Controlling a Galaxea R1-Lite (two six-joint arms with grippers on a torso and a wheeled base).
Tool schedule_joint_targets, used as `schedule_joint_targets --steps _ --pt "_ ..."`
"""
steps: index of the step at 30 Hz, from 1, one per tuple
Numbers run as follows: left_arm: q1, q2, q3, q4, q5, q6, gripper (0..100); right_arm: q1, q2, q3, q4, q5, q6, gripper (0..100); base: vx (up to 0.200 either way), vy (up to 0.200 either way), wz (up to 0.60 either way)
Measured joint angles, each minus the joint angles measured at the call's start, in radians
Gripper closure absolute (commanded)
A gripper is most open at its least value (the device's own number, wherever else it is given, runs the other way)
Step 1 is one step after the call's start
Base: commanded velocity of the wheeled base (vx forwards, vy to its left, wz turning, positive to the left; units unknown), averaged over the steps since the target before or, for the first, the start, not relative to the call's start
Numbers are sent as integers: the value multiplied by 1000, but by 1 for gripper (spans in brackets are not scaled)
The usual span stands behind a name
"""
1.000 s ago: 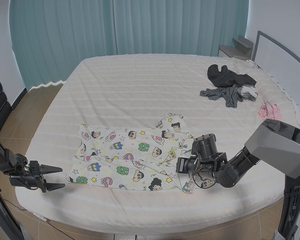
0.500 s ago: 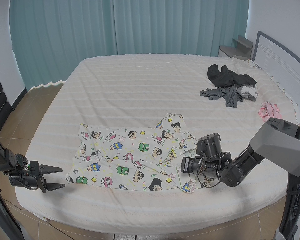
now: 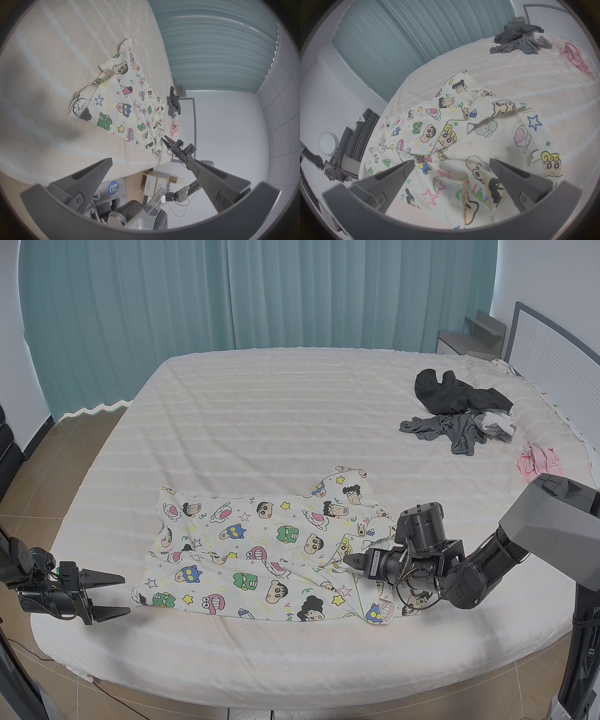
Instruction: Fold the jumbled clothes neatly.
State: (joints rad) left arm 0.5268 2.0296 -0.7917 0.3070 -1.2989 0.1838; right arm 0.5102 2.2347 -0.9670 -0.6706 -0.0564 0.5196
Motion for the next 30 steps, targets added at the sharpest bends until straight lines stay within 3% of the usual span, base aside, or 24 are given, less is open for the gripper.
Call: schedule_joint_targets --steps 30 --pt "0 0 0 -2 0 0 0 65 -58 91 -41 4 4 0 0 0 0"
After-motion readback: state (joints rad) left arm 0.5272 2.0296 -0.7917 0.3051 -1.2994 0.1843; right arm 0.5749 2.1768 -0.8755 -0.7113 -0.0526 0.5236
